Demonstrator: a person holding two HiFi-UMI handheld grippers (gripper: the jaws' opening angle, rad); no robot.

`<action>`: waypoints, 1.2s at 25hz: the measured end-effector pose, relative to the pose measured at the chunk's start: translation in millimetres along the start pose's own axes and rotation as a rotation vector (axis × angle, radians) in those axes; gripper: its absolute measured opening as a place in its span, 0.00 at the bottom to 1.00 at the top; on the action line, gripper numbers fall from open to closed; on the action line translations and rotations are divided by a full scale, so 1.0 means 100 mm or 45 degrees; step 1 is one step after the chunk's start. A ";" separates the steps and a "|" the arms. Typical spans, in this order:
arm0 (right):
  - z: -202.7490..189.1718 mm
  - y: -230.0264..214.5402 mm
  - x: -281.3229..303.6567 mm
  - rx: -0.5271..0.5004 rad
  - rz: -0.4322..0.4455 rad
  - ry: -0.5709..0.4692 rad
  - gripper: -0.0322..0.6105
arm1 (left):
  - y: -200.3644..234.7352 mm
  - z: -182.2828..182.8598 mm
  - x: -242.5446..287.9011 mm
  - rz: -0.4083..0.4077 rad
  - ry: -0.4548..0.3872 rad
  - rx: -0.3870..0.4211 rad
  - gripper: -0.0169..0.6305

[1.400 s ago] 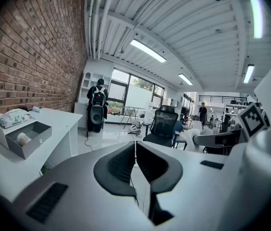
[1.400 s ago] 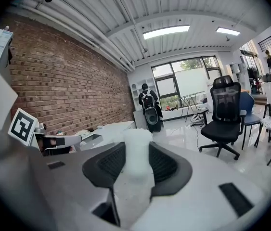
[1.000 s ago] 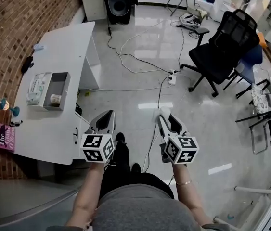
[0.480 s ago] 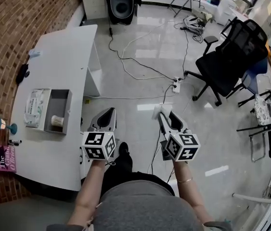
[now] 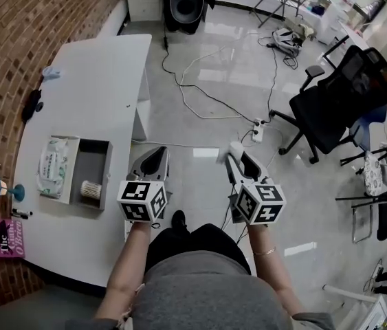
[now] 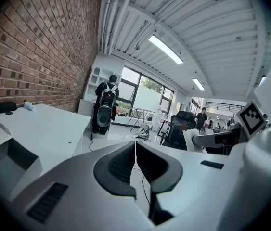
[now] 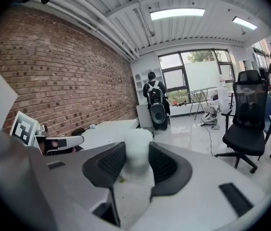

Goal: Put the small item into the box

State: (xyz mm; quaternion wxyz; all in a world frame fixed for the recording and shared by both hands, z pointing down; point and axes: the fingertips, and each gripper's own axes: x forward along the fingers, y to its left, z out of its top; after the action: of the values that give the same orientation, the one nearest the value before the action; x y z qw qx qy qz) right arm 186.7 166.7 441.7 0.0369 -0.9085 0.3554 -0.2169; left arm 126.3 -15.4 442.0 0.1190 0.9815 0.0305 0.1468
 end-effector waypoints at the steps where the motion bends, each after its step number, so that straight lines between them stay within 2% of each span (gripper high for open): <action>1: 0.01 0.00 0.04 0.002 -0.001 0.004 0.30 | 0.03 0.00 0.02 0.000 0.004 -0.004 0.07; 7: 0.08 0.00 0.31 0.041 0.021 0.011 0.30 | 0.20 -0.01 0.13 0.024 0.034 -0.015 0.07; 14: 0.17 0.02 0.74 0.020 0.124 0.061 0.30 | 0.36 0.06 0.30 0.102 0.024 -0.036 0.07; 22: 0.35 0.39 1.49 -0.077 0.374 0.143 0.30 | 0.84 0.18 0.33 0.334 -0.024 -0.100 0.07; 30: 0.42 1.00 2.07 -0.185 0.671 0.234 0.30 | 1.31 0.23 0.19 0.601 -0.076 -0.185 0.07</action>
State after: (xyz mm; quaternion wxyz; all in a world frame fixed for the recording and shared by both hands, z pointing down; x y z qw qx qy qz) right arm 276.3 -48.5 457.4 -0.0057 -0.7615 0.5957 -0.2553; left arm 154.4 -146.0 457.4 0.1526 0.9542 -0.2139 0.1433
